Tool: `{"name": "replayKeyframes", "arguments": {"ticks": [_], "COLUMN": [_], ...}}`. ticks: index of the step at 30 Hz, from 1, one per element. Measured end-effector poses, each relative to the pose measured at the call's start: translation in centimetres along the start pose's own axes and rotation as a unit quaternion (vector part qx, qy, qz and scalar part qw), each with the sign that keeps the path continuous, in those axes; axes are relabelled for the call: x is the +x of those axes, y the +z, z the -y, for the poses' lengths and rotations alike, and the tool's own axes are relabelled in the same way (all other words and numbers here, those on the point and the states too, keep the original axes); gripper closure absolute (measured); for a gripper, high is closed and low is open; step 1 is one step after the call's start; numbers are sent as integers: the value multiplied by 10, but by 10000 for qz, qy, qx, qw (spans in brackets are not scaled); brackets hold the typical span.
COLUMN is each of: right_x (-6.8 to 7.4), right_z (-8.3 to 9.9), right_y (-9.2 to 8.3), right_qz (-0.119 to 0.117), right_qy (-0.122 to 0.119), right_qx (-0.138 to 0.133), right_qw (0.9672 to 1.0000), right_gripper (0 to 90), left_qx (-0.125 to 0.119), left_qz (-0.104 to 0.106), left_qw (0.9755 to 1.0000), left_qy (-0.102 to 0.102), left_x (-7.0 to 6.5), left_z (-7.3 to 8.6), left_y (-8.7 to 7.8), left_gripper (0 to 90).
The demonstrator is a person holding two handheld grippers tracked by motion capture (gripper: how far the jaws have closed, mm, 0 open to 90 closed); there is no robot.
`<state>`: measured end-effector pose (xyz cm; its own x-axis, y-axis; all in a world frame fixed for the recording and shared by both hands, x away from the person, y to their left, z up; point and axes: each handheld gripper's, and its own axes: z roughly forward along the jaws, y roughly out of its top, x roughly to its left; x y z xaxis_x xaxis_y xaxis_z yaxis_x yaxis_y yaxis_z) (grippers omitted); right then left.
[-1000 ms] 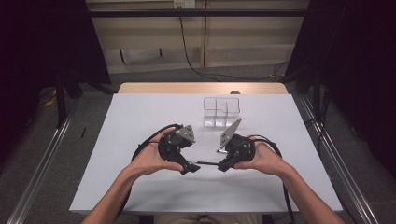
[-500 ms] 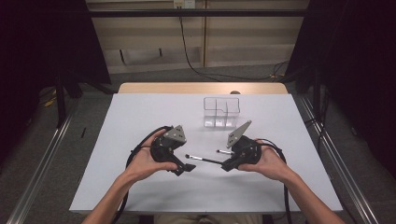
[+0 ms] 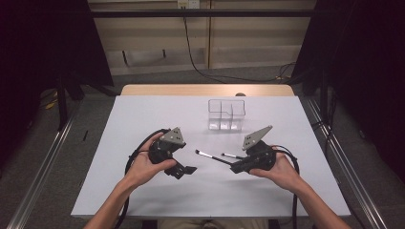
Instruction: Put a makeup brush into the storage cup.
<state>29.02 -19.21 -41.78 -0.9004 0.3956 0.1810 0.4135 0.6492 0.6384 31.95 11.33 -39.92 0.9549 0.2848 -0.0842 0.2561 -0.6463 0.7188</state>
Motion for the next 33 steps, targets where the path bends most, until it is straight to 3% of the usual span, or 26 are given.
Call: {"name": "replayKeyframes", "arguments": {"ticks": [7,14,20,22,27,33], "right_x": [2,3,3,4,6,8], "right_z": [7,15,18,19,20,20], "right_y": [3,2,-3,-3,-2,-5], "right_qz": [87,-49,-137,-145,-101,30], "right_qy": [163,318,464,429,329,250], "right_qx": [-227,-377,-858,-1012,-1101,-1471], "right_qw": [9996,9988,9951,9938,9933,9888], "right_gripper": [840,840,840,840,840,840], "left_qx": [-29,-69,-145,-171,-236,-249], "left_qz": [8,-40,-114,-106,-107,-103], "left_qw": [10000,10000,9998,9998,9996,9996], "left_qy": [2,-28,-61,-78,-85,-105], "left_x": [1,1,1,1,0,0], "left_z": [0,2,3,3,3,4], "left_y": [-2,-4,-8,-8,-9,-9], "left_gripper": [54,52,52,52,52,47]}}
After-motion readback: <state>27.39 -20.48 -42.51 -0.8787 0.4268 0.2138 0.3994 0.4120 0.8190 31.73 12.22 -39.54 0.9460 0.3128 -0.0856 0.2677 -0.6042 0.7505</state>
